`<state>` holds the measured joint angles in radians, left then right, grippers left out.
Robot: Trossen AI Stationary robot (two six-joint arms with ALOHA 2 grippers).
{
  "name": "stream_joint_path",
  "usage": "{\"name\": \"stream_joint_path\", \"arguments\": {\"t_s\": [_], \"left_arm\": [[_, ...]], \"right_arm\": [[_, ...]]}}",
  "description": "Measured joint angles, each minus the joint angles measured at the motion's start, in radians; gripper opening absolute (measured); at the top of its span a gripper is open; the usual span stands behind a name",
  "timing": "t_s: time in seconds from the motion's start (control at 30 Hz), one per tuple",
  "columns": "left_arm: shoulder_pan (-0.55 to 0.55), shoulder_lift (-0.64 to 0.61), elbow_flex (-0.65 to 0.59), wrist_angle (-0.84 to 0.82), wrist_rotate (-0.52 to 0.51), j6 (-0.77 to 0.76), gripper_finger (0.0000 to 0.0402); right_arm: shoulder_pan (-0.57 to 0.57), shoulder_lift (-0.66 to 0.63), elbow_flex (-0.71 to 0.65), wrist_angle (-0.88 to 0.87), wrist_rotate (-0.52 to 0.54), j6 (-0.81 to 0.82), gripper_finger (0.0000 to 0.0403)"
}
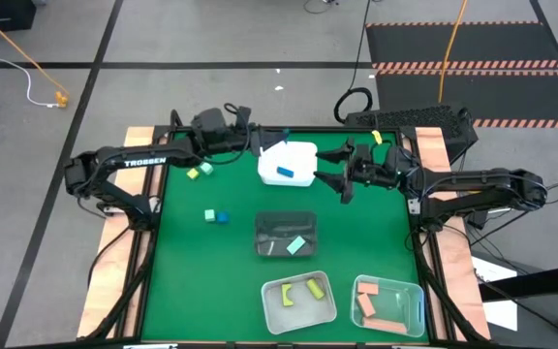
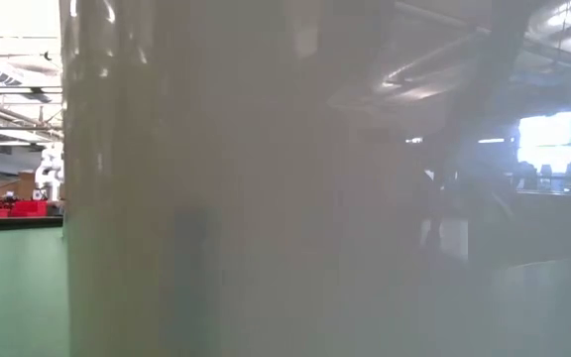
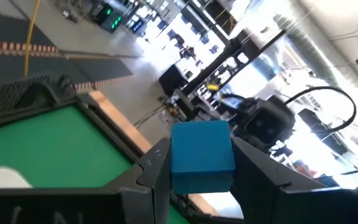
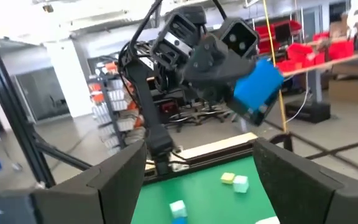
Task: Sort & place blocks by color
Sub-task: Put the bottom blue block into the white bin
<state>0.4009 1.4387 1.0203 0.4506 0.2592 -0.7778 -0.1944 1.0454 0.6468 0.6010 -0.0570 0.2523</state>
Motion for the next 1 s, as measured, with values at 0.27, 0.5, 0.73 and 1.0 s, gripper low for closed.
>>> {"name": "stream_joint_path", "arguments": {"t_s": [0.27, 0.5, 0.73, 1.0], "left_arm": [[0.006, 0.015, 0.0, 0.03, -0.001, -0.069, 0.0146], [0.0, 0.042, -0.001, 0.062, -0.061, -0.108, 0.0134], [0.003, 0.048, 0.0, 0.128, -0.071, -0.134, 0.0134], [0.004, 0.049, 0.0, 0.122, -0.076, -0.145, 0.0138]], "right_arm": [[-0.001, 0.001, 0.0, 0.088, 0.009, 0.105, 0.0286], [-0.002, 0.0, 0.0, 0.218, 0.045, 0.18, 0.0286], [-0.001, 0.001, 0.0, 0.166, 0.488, 0.125, 0.0286], [-0.004, 0.001, 0.0, 0.199, 0.535, 0.233, 0.0286]]}}
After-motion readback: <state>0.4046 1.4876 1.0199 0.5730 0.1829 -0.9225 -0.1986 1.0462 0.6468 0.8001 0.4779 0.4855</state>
